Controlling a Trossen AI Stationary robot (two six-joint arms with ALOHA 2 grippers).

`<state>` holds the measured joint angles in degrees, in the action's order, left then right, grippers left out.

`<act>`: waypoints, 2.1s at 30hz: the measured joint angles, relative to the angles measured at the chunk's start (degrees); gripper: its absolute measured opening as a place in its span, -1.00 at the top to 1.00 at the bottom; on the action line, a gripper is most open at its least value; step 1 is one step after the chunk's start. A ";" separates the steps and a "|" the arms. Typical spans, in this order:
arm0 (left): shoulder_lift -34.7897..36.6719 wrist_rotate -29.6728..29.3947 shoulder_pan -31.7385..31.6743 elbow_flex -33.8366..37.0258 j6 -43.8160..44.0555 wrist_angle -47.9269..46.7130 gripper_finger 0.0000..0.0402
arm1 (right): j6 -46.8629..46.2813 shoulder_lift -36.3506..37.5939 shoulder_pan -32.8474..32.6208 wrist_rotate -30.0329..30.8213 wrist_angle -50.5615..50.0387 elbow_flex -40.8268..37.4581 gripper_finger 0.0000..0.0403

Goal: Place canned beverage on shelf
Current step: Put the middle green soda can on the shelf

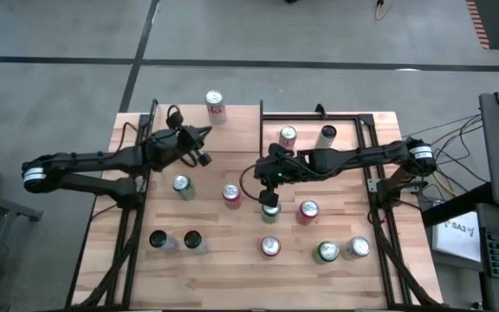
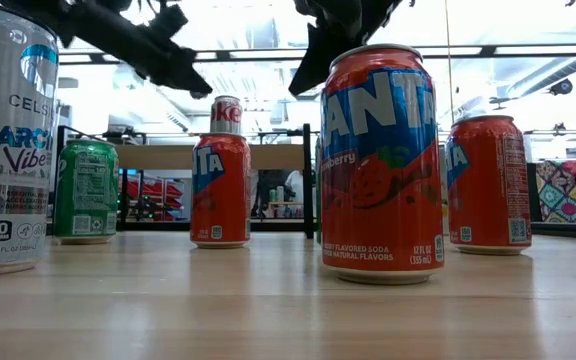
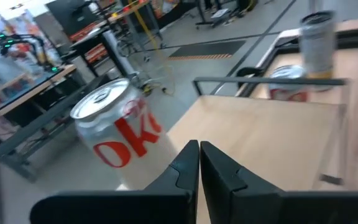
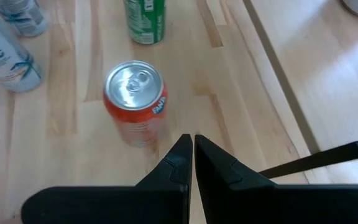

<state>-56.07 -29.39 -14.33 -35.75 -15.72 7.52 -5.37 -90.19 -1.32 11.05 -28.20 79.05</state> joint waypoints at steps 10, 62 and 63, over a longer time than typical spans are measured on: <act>5.22 0.06 12.42 0.00 2.55 -1.60 1.00 | -0.24 0.00 -2.70 0.04 2.85 0.00 0.95; -6.31 4.56 37.53 0.00 17.87 7.66 1.00 | -13.55 -0.09 -27.03 12.36 -5.47 -0.19 0.95; -6.61 4.46 37.62 0.00 17.87 7.66 1.00 | -13.59 -0.12 -27.58 14.13 -4.42 -1.13 0.95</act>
<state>-62.68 -24.93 23.29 -35.75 2.14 15.18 -18.96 -90.31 -28.90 25.18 -32.62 77.92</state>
